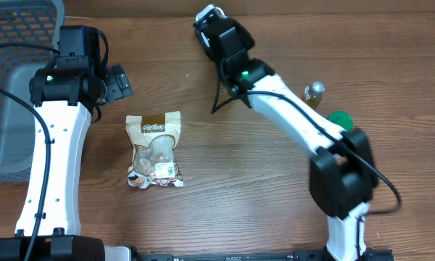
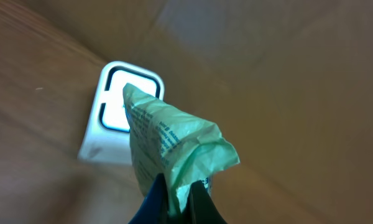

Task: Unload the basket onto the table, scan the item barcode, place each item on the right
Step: 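Carry the light-blue packet back down and set it on the table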

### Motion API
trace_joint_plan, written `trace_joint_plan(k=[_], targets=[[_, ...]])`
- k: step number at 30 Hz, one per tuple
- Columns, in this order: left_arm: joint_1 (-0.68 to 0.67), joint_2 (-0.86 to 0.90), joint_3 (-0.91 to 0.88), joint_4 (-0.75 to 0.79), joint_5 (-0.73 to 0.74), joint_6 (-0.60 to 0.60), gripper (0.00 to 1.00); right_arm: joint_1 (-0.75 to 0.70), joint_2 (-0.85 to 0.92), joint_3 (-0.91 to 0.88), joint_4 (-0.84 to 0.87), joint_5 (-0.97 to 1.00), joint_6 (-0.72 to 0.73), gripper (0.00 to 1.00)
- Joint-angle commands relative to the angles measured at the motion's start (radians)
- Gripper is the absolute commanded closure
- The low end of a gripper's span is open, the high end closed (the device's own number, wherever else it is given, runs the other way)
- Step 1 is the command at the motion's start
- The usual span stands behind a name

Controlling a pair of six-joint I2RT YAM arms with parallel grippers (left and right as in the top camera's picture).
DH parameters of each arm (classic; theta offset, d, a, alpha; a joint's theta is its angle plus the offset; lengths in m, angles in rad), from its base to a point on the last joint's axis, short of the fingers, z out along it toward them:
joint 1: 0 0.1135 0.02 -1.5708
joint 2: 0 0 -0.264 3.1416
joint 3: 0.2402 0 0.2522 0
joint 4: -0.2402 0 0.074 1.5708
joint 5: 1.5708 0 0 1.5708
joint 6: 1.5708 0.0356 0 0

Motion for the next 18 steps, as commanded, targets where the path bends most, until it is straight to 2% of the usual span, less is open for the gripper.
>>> trace_joint_plan(k=[1,4,7,10,13,18], targets=[[-0.002,-0.003,0.004,0.001,-0.01,0.026,0.0,-0.019,-0.082,0.02,-0.146,-0.085,0.261,0.96],[-0.002,-0.003,0.004,0.001,-0.01,0.026,0.01,-0.04,-0.103,0.02,-0.315,-0.169,0.367,0.96],[-0.002,-0.003,0.004,0.001,-0.01,0.026,0.0,-0.064,-0.106,0.02,-0.469,-0.337,0.447,0.96],[-0.002,-0.003,0.004,0.001,-0.01,0.026,0.0,-0.095,-0.106,0.02,-0.609,-0.555,0.477,0.96],[-0.002,-0.003,0.004,0.001,-0.01,0.026,0.0,-0.124,-0.106,0.02,-0.732,-0.691,0.514,0.96],[-0.002,-0.003,0.004,0.001,-0.01,0.026,0.0,-0.146,-0.105,0.013,-0.911,-0.73,0.513,0.96]])
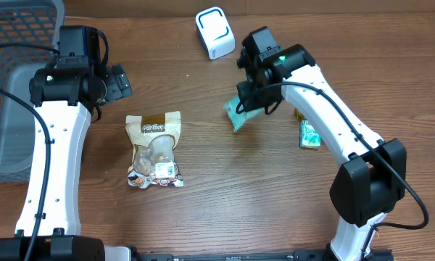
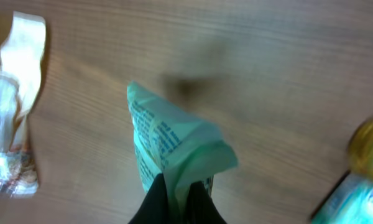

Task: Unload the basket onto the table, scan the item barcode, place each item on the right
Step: 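Carry the light-blue packet back down and set it on the table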

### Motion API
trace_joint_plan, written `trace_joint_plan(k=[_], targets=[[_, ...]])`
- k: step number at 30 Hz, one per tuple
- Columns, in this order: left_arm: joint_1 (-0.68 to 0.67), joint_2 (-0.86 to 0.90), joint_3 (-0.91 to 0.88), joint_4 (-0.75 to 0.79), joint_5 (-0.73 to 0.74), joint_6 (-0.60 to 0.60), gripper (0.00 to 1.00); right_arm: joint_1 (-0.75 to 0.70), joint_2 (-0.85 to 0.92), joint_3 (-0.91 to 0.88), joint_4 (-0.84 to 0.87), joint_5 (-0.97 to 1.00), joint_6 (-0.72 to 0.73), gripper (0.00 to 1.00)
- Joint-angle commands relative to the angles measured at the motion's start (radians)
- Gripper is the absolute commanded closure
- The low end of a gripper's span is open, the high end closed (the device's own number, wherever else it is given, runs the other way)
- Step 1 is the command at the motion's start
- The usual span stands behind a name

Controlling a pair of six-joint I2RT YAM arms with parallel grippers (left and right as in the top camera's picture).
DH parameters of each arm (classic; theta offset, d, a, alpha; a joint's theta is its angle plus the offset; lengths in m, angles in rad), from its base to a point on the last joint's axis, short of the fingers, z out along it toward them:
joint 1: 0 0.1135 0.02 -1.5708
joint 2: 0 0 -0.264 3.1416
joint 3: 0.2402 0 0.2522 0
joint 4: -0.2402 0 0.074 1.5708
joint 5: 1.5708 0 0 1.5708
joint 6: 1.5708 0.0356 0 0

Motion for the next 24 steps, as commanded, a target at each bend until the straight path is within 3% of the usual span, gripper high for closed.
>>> trace_joint_plan(k=[1,9,17,20,24], targets=[[-0.002,-0.003,0.005,0.0,-0.01,0.026,0.0,-0.009,-0.021,0.0,-0.052,-0.109,0.033,0.96],[-0.002,-0.003,0.004,0.0,-0.01,0.026,0.0,-0.007,-0.021,-0.111,-0.054,-0.12,0.001,0.96],[-0.002,-0.003,0.005,0.0,-0.01,0.026,0.0,-0.008,-0.021,-0.198,0.069,0.049,0.01,0.95],[-0.002,-0.003,0.004,0.0,-0.01,0.026,0.0,-0.008,-0.021,-0.221,0.101,0.052,0.01,0.88],[-0.002,-0.003,0.005,0.0,-0.01,0.026,0.0,-0.008,-0.021,-0.248,0.137,0.06,0.01,0.71]])
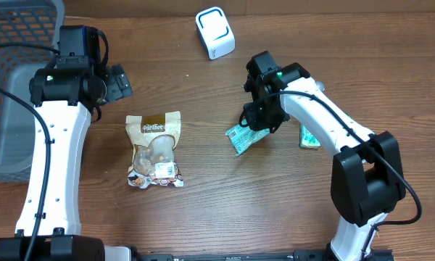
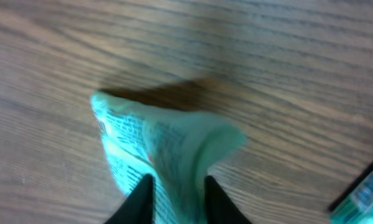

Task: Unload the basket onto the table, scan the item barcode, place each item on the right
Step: 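Carry the light-blue packet back down and set it on the table, then push the light-blue packet right beside the green-capped jar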

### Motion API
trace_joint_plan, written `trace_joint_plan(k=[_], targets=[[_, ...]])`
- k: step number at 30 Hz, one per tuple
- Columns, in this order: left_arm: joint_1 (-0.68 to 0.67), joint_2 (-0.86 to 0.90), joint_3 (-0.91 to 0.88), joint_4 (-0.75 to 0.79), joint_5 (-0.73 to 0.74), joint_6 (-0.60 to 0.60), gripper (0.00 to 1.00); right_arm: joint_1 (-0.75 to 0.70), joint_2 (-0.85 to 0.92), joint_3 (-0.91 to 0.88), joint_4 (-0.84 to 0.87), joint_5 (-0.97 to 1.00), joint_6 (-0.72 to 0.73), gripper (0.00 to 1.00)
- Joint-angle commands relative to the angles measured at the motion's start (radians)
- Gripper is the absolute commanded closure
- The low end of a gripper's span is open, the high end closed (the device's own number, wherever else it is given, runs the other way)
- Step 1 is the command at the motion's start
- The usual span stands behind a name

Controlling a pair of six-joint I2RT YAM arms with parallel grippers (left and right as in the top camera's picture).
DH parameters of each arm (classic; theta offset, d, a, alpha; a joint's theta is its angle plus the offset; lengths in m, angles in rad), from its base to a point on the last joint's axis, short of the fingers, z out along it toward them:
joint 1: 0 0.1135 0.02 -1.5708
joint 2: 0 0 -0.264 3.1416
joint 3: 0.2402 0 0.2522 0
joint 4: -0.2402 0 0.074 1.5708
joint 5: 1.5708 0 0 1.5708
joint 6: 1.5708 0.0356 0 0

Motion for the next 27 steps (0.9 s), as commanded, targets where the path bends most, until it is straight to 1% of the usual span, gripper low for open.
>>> trace_joint_plan(k=[1,2,5,6,8,12,14,17,21,23,25,27], targets=[[-0.002,-0.003,0.005,0.0,-0.01,0.026,0.0,-0.002,-0.021,-0.03,0.032,0.033,0.002,0.66],[-0.002,-0.003,0.005,0.0,-0.01,0.026,0.01,-0.002,-0.021,-0.039,0.046,0.039,0.002,0.61],[-0.002,-0.003,0.005,0.0,-0.01,0.026,0.0,-0.002,-0.021,-0.069,0.109,0.044,0.011,0.6],[-0.002,-0.003,0.005,0.0,-0.01,0.026,0.0,-0.002,-0.021,-0.084,0.149,0.044,0.058,0.57],[-0.002,-0.003,0.005,0.0,-0.01,0.026,0.0,-0.002,-0.021,-0.106,0.21,0.044,0.135,0.57],[-0.002,-0.003,0.005,0.0,-0.01,0.026,0.0,0.007,-0.021,-0.153,0.333,0.02,0.311,0.6],[-0.002,-0.003,0.005,0.0,-0.01,0.026,0.0,0.022,-0.021,-0.169,0.393,-0.027,0.325,0.63],[-0.002,-0.003,0.005,0.0,-0.01,0.026,0.01,0.056,-0.021,-0.183,0.468,-0.042,0.349,0.64],[-0.002,-0.003,0.005,0.0,-0.01,0.026,0.01,0.113,-0.021,-0.183,0.528,-0.039,0.365,0.64],[-0.002,-0.003,0.005,0.0,-0.01,0.026,0.01,0.146,-0.019,-0.183,0.546,-0.012,0.379,0.64],[-0.002,-0.003,0.005,0.0,-0.01,0.026,0.0,0.175,-0.018,-0.183,0.548,0.049,0.423,0.65],[-0.002,-0.003,0.005,0.0,-0.01,0.026,0.0,0.206,-0.01,-0.183,0.549,0.126,0.483,0.69]])
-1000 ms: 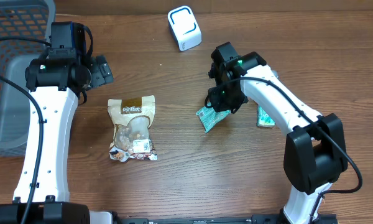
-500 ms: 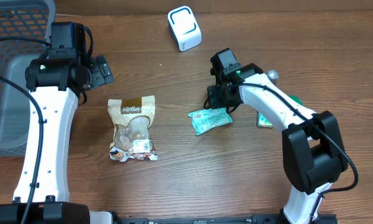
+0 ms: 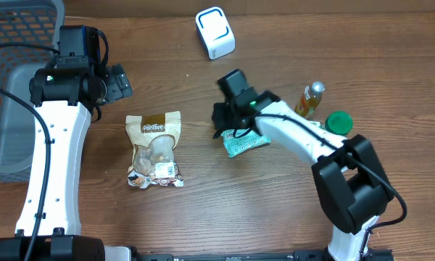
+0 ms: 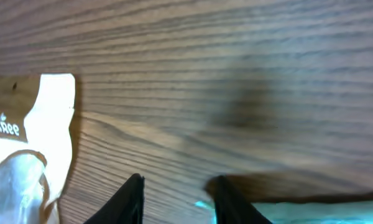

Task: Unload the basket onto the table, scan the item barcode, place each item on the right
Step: 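Push the light-blue packet right beside the green-capped jar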

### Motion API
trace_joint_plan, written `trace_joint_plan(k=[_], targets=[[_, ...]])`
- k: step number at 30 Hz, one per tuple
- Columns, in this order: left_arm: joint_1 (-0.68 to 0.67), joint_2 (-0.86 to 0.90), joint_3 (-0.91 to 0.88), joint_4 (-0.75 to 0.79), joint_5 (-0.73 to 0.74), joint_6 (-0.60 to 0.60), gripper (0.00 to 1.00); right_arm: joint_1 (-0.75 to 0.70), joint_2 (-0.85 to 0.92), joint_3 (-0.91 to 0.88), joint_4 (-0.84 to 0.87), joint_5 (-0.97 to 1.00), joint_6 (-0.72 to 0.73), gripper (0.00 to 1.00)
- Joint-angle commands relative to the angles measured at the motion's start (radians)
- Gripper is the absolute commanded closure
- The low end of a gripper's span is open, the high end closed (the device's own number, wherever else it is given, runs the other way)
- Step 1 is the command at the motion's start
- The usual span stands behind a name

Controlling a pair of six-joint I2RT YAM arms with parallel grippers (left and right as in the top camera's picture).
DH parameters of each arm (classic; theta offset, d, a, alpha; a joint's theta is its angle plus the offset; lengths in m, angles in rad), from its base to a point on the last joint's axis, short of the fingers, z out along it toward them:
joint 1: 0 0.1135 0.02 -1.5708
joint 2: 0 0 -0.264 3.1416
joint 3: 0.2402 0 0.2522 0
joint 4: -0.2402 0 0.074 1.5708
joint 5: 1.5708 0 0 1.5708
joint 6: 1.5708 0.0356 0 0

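Note:
A green packet [image 3: 244, 144] lies flat on the wooden table, its edge showing as a green strip [image 4: 298, 213] at the bottom right of the right wrist view. My right gripper [image 3: 227, 122] [image 4: 177, 200] is open just left of the packet, low over bare wood, with nothing between its fingers. The white barcode scanner [image 3: 214, 32] stands at the back of the table. A clear snack pouch [image 3: 155, 150] [image 4: 22, 162] with a white top lies to the left. My left gripper [image 3: 118, 82] hangs near the back left; its jaws cannot be made out.
A grey basket [image 3: 7, 109] fills the left edge. A small bottle [image 3: 312, 98] and a green round lid [image 3: 339, 122] stand to the right of the right arm.
My right gripper has moved left, off the green packet, toward the snack pouch. The packet stays on the table where it lay. The left arm has not moved.
My right gripper held the green packet shut in its fingers in front of the white scanner. Then it held it over the middle of the table. Then the packet lay on the wood with the jaws open around it, and now the gripper is left of it.

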Motion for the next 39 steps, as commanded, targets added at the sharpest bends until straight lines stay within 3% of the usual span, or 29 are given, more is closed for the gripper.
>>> trace_joint_plan(k=[1,4,14,21,30,39], targets=[[-0.002,-0.003,0.004,0.001,-0.01,0.026,0.0,0.037,-0.005,-0.01,0.006,0.132,0.116,0.71],[-0.002,-0.003,0.004,0.001,-0.01,0.026,0.0,0.046,0.015,-0.01,0.011,0.171,0.16,0.77],[-0.002,-0.003,0.004,0.001,-0.01,0.026,0.0,0.046,0.077,-0.01,-0.026,0.169,0.16,0.77],[-0.002,-0.003,0.004,0.001,-0.01,0.026,0.0,0.043,0.077,-0.007,-0.233,0.05,0.121,0.71],[-0.002,-0.003,0.004,0.001,-0.01,0.026,0.01,0.024,0.077,0.011,-0.436,0.049,0.016,0.67],[-0.002,-0.003,0.004,0.001,-0.01,0.026,0.0,-0.063,0.077,0.013,-0.501,0.117,0.016,0.66]])
